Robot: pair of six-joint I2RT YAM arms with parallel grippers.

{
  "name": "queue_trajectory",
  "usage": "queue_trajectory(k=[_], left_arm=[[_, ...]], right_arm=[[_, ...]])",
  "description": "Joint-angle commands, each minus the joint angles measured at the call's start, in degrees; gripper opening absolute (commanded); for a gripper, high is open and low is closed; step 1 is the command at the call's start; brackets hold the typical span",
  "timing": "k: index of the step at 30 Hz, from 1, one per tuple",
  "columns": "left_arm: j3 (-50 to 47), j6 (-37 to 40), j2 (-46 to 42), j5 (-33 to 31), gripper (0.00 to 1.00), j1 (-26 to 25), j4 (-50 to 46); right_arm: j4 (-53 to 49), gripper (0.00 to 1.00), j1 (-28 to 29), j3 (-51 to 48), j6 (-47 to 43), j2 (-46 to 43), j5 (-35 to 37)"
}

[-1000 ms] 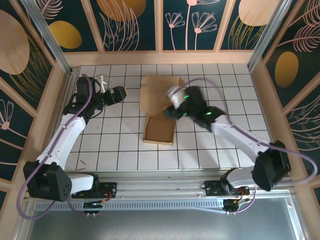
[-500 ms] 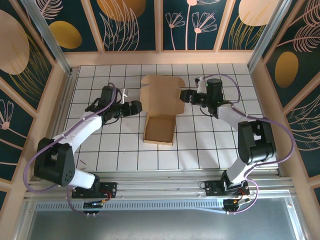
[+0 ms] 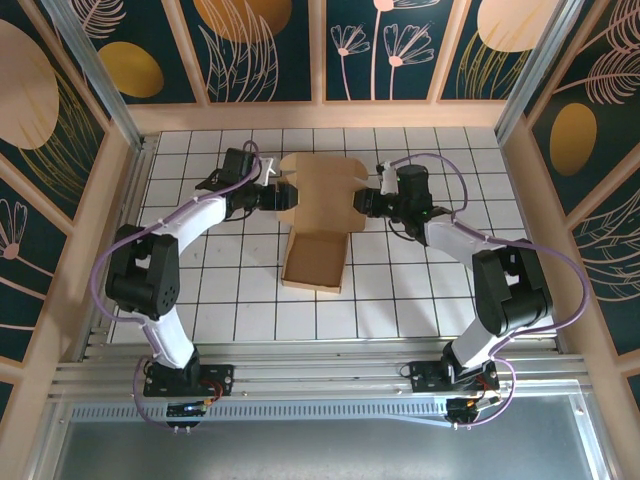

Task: Fold the paper box

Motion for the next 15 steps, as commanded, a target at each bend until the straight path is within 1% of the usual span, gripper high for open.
queue_trajectory(k=[1, 3, 6, 7, 9, 11, 13, 15], left_arm=[[1.49, 2.68, 0.7, 3.16, 0.64, 0.01, -0.12], [1.23, 3.46, 0.78, 3.15, 0.56, -0.01, -0.4], [0.65, 3.67, 1.1, 4.94, 0.48, -0.03, -0.15], [0.14, 3.43, 1.01, 5.82, 0.44, -0.05, 0.41], [-1.49, 2.64, 0.58, 6.63, 0.32, -0.01, 2.17], [-2.64, 2.35, 0.34, 6.55, 0.29, 0.02, 3.39], [-2.94, 2.41, 0.5, 6.25, 0.27, -0.01, 4.08], [-3.18, 2.69, 0.36, 6.38, 0.18, -0.01, 5.96]], right_arm=[[-0.39, 0.28, 0.79, 1.11, -1.76, -0.78, 1.77], [-0.96, 0.24, 1.18, 1.81, -2.53, -0.47, 2.38], [-0.15, 0.21, 1.48, 2.16, -2.21, -0.09, 3.05], [-0.19, 0.19, 1.66, 2.48, -2.18, 0.02, 3.42], [-0.59, 0.19, 2.48, 3.45, -3.22, 0.45, 4.55], [-1.1, 0.18, 3.6, 4.46, -4.87, 0.87, 6.31], [-1.44, 0.13, 4.28, 5.67, -6.09, 1.24, 8.06], [-1.74, 0.07, 4.96, 7.26, -7.16, 1.68, 10.43]])
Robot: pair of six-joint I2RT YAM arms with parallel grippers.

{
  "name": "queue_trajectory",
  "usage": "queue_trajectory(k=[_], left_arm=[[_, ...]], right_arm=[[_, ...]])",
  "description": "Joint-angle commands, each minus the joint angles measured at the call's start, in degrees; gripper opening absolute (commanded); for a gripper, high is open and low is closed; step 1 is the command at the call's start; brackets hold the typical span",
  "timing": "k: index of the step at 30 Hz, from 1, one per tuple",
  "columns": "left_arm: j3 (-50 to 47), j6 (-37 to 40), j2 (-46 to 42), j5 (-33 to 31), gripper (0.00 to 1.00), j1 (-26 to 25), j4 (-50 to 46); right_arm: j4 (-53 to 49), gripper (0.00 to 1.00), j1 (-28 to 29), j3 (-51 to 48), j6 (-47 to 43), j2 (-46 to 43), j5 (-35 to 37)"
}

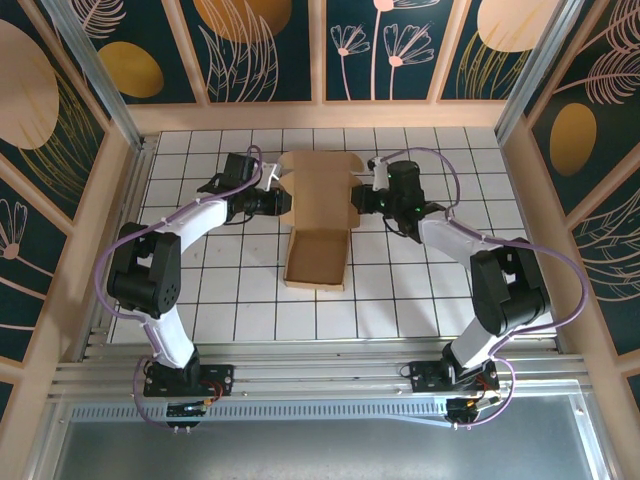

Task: Fold the paper box

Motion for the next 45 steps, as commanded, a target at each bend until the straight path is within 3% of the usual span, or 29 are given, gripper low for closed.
queue_trajectory(k=[1, 10, 15, 18, 29, 43, 45], left_arm=[[-1.14, 0.28, -0.22, 1.96, 0.14, -0.04, 5.49], [-2.54, 0.13, -1.79, 0.18, 0.1, -1.63, 17.44], [-7.82, -1.55, -2.71, -4.82, 0.06, -3.39, 25.39], [-11.01, -2.5, -3.48, -8.41, 0.06, -4.65, 30.45], [-18.22, 1.32, -5.12, -17.93, 0.05, -8.43, 40.63], [-22.73, -0.43, -6.63, -22.34, 0.05, -14.32, 43.09], [-22.88, -0.1, -6.51, -22.78, 0.05, -14.34, 42.87]], right_arm=[[-0.53, 0.06, 1.65, 4.09, -3.22, 1.25, 5.39], [1.47, 0.07, 7.34, 5.65, -9.84, 3.28, 23.05], [5.93, 0.07, 11.02, 2.11, -10.7, 4.43, 36.28], [10.72, 0.09, 12.39, -1.05, -11.41, 5.03, 40.71], [19.14, 0.11, 14.95, -6.97, -10.12, 8.22, 46.38], [30.7, 0.11, 21.34, -18.24, -9.36, 5.78, 53.67], [30.6, 0.17, 21.32, -18.69, -9.1, 5.19, 53.44]])
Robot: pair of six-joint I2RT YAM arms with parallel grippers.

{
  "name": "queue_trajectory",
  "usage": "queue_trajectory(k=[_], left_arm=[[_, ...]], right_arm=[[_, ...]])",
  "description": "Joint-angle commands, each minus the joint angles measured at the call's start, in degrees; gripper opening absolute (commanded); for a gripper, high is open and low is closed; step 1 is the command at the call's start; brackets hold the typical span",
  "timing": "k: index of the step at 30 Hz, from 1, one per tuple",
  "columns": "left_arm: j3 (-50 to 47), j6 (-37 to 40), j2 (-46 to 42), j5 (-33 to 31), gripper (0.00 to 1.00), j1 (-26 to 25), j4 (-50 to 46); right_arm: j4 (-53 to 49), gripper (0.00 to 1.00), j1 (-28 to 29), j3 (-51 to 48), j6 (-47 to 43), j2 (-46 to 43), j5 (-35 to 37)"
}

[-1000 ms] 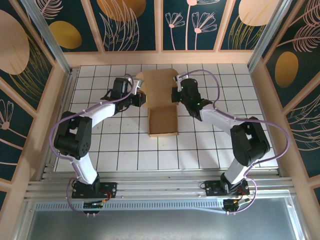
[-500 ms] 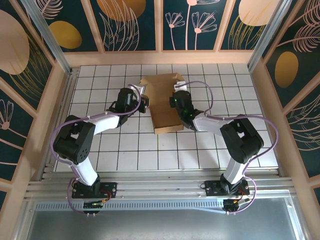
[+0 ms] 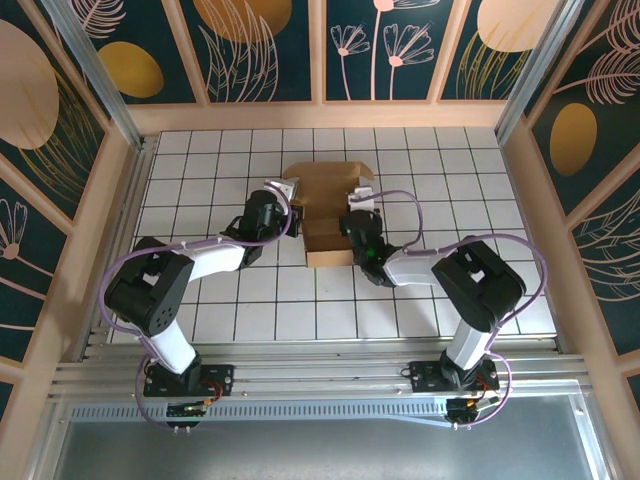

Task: Fold the paper box

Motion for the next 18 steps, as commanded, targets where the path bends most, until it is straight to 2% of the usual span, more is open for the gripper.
queue_trajectory(k=[1, 5, 11, 15, 18], left_arm=[[-0.53, -0.14, -0.99, 1.63, 0.05, -1.54, 3.58], [0.06, 1.43, -1.86, 0.27, 0.05, -1.56, 2.35], [0.76, 6.22, -1.72, -0.33, 0.07, -1.58, 1.69], [-0.06, 8.93, -1.72, -0.58, 0.1, -1.58, 3.46], [-0.72, 10.54, -1.99, -0.48, 0.11, -1.58, 4.94]], right_arm=[[-2.63, 0.26, 1.89, -2.13, 0.49, -0.93, -1.45], [-7.84, 0.51, 1.87, -1.82, 0.71, -7.06, -4.95], [-13.35, 0.8, 0.46, -5.1, -1.53, -22.92, -8.44], [-23.42, 0.82, -3.02, -2.59, -4.81, -33.95, -19.96], [-29.43, 0.86, -7.61, 1.43, -8.11, -37.69, -30.49]])
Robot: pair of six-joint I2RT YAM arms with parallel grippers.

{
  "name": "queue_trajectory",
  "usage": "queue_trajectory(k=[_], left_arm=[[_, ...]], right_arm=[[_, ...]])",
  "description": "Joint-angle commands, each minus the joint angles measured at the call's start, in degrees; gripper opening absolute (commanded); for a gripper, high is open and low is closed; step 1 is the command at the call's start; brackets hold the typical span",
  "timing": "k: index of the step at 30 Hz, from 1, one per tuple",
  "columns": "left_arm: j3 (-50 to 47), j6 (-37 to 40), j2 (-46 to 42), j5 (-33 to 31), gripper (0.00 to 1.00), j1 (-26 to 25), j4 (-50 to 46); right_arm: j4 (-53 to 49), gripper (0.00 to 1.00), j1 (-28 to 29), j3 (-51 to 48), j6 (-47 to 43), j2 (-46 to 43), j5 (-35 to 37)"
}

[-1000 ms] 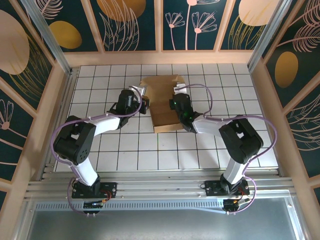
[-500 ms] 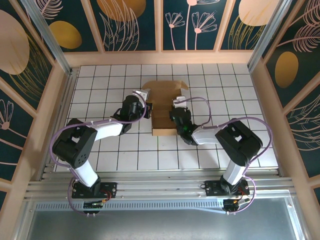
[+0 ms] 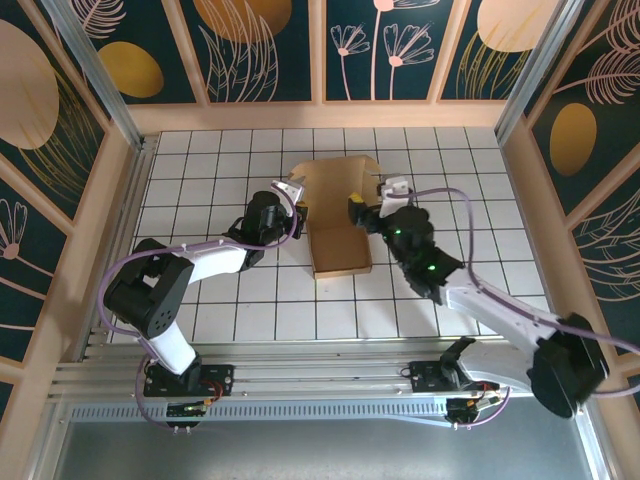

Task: Fold the paper box

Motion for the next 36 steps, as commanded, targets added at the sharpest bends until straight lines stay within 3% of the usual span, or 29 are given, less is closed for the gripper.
queue_trajectory(k=[1, 4, 7, 10, 14, 21, 23, 26, 29, 32, 36], left_arm=[[-0.91, 3.83, -1.51, -0.08, 0.12, -0.38, 3.98], [-1.56, 5.76, -1.58, 0.9, 0.15, -0.38, 5.47], [-1.88, 8.51, -1.82, 2.09, 0.17, -0.38, 6.52], [-2.06, 11.36, -2.26, 2.65, 0.17, -0.38, 6.78], [-1.38, 13.37, -2.29, 3.0, 0.16, -0.38, 5.33], [-1.53, 13.22, -1.26, 3.44, 0.15, -0.38, 6.25], [-1.23, 12.88, -0.82, 3.52, 0.15, -0.38, 6.42], [-1.56, 12.03, -0.95, 3.82, 0.15, -0.47, 6.99], [-3.24, 9.69, -3.52, 4.05, 0.21, -0.47, 8.58], [-6.75, 5.98, -9.06, 4.08, 0.38, -0.47, 10.25], [-12.61, -0.77, -21.43, 2.45, 0.54, -0.44, 10.24]], right_arm=[[-10.14, 0.87, -4.43, 5.64, -6.94, -1.86, -15.71], [-18.05, 0.9, -6.77, 14.66, -16.08, 2.82, -22.52], [-31.01, 0.83, -6.77, 25.69, -32.62, 11.48, -29.85], [-37.47, 0.77, -9.29, 33.28, -43.75, 18.09, -30.6], [-45.13, 0.8, -10.94, 41.31, -58.47, 24.86, -32.77], [-53.87, 0.8, -10.25, 52.24, -68.04, 35.47, -30.61], [-53.17, 0.71, -9.8, 52.52, -68.13, 36.39, -30.58], [-51.72, 0.4, -9.24, 51.9, -67.45, 36.65, -29.92], [-48.75, 0.28, -8.15, 48.75, -68.5, 35.33, -26.48], [-46.54, 0.13, -7.39, 45.92, -69.94, 33.59, -25.41], [-45.76, 0.09, -6.03, 43.82, -71.24, 31.69, -23.27]])
